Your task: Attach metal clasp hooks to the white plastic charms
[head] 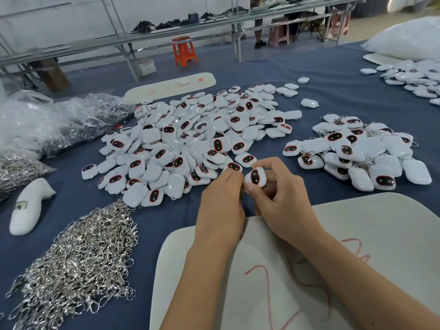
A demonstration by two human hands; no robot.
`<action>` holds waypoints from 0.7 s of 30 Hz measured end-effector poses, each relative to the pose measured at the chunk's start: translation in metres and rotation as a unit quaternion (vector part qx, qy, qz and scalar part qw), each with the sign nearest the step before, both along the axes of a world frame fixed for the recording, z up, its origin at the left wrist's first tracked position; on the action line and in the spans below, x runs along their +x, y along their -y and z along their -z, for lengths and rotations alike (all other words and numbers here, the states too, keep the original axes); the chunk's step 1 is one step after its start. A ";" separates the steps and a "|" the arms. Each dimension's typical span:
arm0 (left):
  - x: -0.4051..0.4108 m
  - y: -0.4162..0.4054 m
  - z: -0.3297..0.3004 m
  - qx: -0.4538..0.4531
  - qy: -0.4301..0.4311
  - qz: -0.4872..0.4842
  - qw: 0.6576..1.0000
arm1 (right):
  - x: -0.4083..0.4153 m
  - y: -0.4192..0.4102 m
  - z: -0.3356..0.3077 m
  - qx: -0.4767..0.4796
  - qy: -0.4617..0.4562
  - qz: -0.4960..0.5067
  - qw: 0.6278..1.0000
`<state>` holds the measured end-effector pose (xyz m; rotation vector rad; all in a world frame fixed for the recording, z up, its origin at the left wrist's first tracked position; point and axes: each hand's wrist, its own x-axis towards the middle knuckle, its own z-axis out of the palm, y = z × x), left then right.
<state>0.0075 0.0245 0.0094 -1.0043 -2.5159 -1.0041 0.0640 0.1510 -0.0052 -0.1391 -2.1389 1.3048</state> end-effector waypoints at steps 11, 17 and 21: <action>-0.006 -0.005 0.011 0.218 0.143 0.016 0.965 | -0.002 -0.009 -0.003 -0.216 -0.006 -0.018 0.976; -0.006 -0.005 0.008 0.310 0.231 0.012 0.922 | -0.001 -0.010 -0.006 -0.253 -0.011 -0.041 0.966; -0.007 -0.003 0.008 0.292 0.219 0.004 0.931 | 0.001 -0.009 -0.008 -0.247 -0.013 -0.042 0.968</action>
